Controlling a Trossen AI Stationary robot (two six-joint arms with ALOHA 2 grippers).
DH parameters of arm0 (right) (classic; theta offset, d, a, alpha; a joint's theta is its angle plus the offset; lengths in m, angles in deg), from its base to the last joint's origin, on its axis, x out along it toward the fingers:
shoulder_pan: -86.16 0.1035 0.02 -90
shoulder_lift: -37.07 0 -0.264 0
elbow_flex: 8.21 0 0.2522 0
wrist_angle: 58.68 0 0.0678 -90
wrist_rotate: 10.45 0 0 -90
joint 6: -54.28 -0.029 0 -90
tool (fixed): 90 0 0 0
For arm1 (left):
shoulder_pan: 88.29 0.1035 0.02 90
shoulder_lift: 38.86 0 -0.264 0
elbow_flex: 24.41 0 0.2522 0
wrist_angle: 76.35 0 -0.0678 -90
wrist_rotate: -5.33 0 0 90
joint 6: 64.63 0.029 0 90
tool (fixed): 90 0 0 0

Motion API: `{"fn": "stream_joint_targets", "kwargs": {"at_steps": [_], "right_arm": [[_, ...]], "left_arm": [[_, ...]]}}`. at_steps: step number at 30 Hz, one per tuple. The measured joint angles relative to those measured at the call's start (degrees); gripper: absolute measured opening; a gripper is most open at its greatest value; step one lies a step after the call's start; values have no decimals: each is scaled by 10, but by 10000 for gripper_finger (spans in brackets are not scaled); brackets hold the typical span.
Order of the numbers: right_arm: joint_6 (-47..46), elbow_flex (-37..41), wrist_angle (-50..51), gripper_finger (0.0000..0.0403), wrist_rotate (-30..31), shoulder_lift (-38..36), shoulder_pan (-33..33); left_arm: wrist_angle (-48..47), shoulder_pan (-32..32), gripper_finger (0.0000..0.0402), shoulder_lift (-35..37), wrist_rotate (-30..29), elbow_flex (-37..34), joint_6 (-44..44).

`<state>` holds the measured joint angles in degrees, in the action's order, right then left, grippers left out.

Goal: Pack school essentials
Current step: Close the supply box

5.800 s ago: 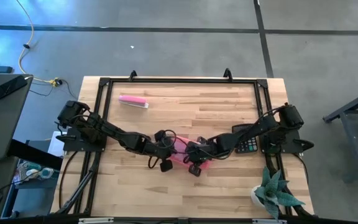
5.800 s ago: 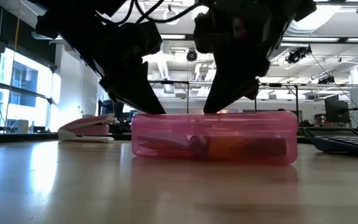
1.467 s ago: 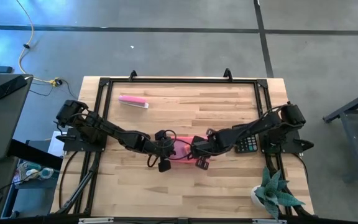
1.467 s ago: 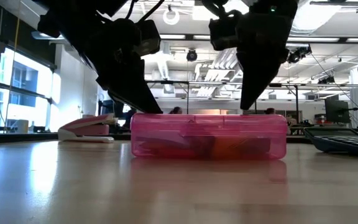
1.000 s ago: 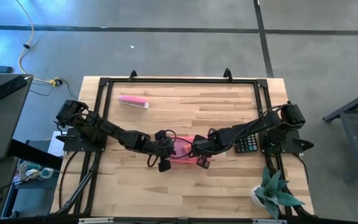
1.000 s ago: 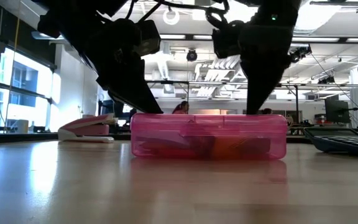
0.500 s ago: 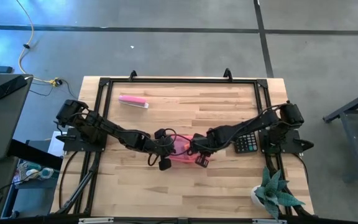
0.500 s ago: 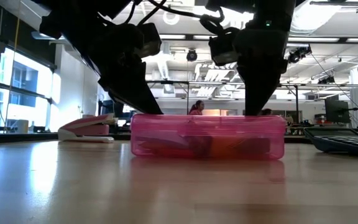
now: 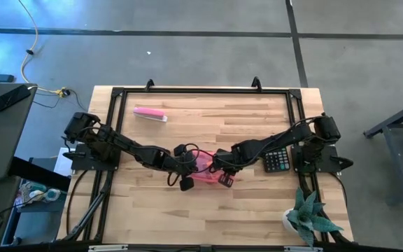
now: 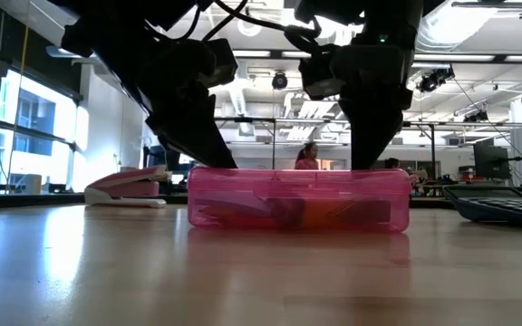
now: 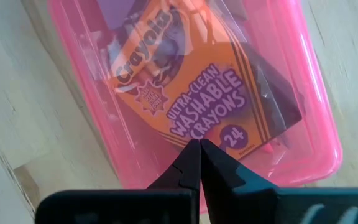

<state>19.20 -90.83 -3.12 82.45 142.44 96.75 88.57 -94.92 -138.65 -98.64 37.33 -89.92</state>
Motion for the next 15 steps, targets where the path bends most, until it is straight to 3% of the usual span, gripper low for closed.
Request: {"fn": "stream_joint_targets", "kwargs": {"at_steps": [9,15], "right_arm": [[-7,0,0,0,0,0,0],[-9,0,-22,0,3,0,0]], "left_arm": [[-1,0,0,5,12,0,38],[-47,6,0,53,74,-5,75]]}}
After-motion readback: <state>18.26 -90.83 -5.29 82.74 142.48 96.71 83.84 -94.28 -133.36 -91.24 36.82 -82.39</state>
